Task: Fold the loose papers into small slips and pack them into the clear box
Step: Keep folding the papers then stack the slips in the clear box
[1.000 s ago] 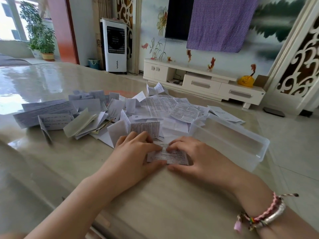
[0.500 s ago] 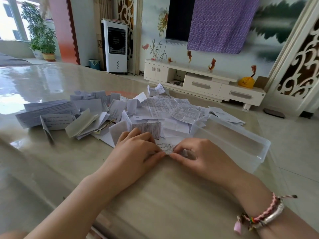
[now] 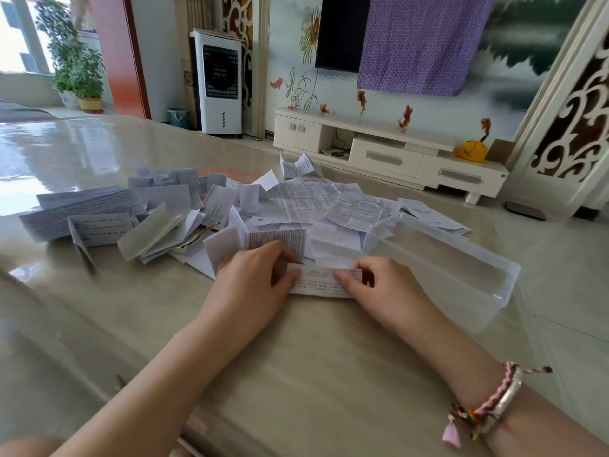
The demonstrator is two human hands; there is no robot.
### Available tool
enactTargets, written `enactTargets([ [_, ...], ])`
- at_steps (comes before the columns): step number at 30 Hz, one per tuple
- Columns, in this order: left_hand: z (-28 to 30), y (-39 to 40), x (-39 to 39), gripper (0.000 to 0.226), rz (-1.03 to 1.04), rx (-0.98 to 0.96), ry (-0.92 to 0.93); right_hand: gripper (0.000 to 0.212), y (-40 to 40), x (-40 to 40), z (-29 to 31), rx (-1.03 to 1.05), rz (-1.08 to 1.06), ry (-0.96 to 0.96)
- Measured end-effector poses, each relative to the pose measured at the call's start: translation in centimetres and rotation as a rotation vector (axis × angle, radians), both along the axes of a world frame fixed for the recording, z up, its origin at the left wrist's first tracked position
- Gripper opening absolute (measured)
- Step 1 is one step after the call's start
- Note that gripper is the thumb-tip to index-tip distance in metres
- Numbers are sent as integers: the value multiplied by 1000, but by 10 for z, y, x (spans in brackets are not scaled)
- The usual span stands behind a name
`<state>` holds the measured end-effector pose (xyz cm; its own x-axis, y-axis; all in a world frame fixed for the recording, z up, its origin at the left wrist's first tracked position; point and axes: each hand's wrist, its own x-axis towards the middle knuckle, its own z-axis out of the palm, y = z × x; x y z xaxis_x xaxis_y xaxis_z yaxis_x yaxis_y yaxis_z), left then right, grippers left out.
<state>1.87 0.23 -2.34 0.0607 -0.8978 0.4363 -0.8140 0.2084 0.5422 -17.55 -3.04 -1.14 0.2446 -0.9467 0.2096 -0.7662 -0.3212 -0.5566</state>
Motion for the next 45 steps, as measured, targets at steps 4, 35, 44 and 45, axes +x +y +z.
enactTargets([
  [4,-3,-2,-3,19,11,42,-72,38,5,10,1,-97,-29,264],
  [35,-5,9,1,21,-13,-79,-229,31,7,-2,4,-245,411,335],
  [44,-10,15,5,29,-161,-159,-189,27,19,2,12,-385,337,458],
  [45,-10,15,6,27,-165,-173,-198,27,20,2,13,-390,334,462],
])
